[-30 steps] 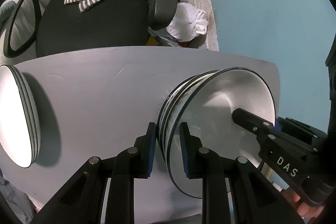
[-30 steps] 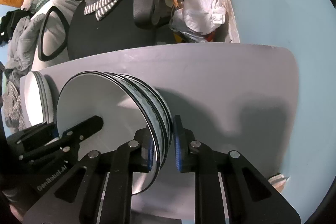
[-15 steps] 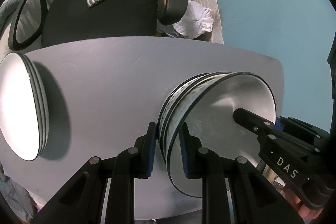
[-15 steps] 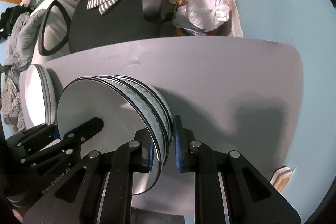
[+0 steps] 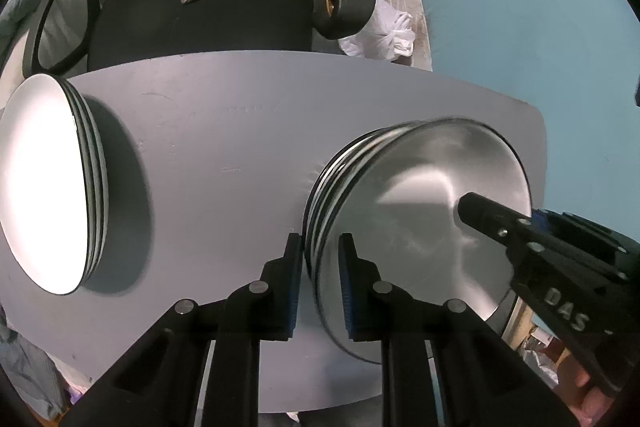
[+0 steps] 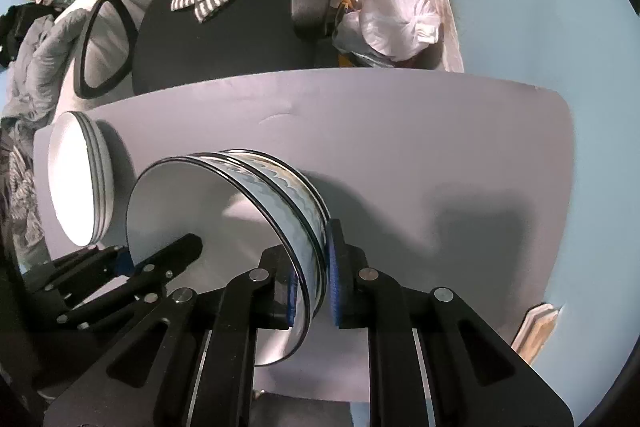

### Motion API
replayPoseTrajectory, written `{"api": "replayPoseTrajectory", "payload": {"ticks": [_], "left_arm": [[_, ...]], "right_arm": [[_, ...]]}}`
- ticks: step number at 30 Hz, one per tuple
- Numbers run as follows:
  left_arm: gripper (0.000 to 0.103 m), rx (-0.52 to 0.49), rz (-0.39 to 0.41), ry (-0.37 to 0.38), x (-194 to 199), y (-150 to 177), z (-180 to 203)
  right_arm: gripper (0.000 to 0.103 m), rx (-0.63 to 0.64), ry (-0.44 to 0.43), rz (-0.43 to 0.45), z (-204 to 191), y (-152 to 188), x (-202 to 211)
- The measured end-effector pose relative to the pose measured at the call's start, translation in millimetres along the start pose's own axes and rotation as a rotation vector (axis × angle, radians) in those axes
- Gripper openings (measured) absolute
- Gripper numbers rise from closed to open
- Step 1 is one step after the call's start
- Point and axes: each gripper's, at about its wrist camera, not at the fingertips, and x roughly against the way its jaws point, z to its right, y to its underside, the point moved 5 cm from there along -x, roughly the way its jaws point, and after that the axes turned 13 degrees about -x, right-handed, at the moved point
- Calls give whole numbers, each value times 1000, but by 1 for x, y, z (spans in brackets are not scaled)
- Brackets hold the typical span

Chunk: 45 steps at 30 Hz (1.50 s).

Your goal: Organize plates and bowls

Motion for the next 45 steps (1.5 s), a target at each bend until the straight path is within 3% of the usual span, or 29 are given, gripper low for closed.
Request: {"api": "replayPoseTrajectory", "payload": {"ticks": [8, 10, 12, 18, 20, 25, 34, 45], "left_arm": [[17, -14, -6, 27, -2, -1, -4], [18, -20, -4, 23, -2, -2, -5], [24, -28, -10, 18, -5, -2, -6], [28, -6, 1, 70, -4, -5, -9], [28, 6, -4, 93, -5, -4, -9], [30, 27, -6, 140, -9, 1, -8], [23, 41, 25, 141, -6, 3, -10], [22, 35, 36, 115, -4, 5, -11]], "right_arm": [[12, 29, -5, -25, 4, -1, -2], [26, 47, 26, -21, 4, 0, -3], [30, 57, 37, -11, 4, 1, -5], [30, 2, -62, -37, 7, -2, -11], [25, -18, -101, -55, 6, -3, -12], [25, -45, -128, -59, 8, -3, -12], [20, 2, -93, -34, 5, 0, -10], [19, -6, -82, -28, 2, 5, -10]]}}
